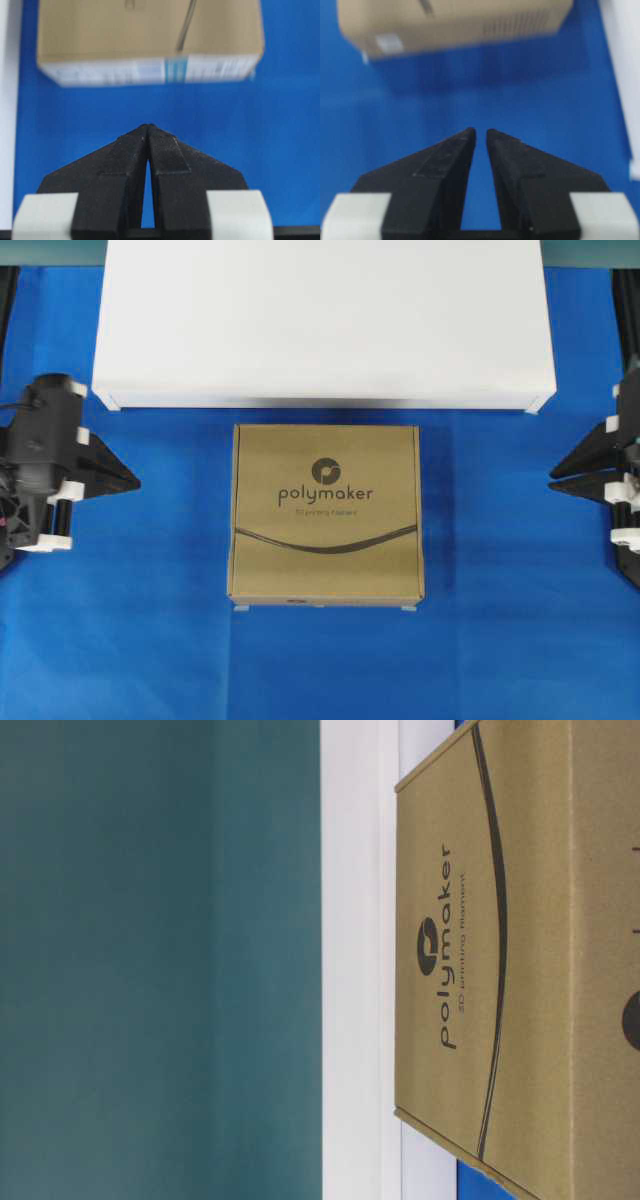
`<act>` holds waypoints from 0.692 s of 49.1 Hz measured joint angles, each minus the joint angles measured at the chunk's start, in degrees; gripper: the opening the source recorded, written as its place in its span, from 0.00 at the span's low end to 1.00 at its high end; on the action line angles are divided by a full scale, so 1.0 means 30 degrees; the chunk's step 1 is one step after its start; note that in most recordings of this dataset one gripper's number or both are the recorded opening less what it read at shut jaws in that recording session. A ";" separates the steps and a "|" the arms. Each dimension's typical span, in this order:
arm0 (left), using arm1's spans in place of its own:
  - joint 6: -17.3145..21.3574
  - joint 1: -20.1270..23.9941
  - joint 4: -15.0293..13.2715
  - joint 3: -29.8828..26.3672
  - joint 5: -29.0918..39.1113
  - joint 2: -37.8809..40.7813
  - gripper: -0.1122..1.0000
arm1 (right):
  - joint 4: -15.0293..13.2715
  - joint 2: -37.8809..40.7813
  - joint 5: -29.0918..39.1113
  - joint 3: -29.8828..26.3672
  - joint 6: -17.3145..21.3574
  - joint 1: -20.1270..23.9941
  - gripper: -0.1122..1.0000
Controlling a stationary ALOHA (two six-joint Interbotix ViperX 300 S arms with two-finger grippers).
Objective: Place the cardboard box on the stand after clamping it between your arms.
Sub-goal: 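Raise both grippers from the table edges toward the box sides, then move left and right grippers inward to the box's left and right sides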
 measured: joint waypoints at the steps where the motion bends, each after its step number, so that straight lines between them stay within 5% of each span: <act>1: 0.0000 0.0029 0.0000 -0.0029 0.0234 0.0117 0.10 | 0.0000 0.0117 0.0264 -0.0029 0.0000 -0.0029 0.13; 12: 0.0088 0.0000 0.0000 -0.0264 0.1055 0.0879 0.10 | -0.0527 0.1260 0.0967 -0.0059 0.0000 -0.0029 0.18; 19: -0.0029 0.0029 0.0000 -0.0264 0.1113 0.1055 0.11 | -0.0703 0.1758 0.1055 -0.0059 0.0029 -0.0029 0.31; 23: -0.0088 0.0059 0.0000 -0.0264 0.1113 0.1230 0.24 | -0.0820 0.2051 0.1201 -0.0059 0.0000 -0.0059 0.46; 31: -0.0439 0.0059 0.0029 -0.0176 0.0996 0.1670 0.67 | -0.1025 0.2725 0.1465 -0.0059 0.0029 -0.0176 0.88; 34: -0.0674 0.0088 0.0000 -0.0059 0.0820 0.1846 0.81 | -0.1055 0.2988 0.1465 -0.0029 0.0000 -0.0264 0.97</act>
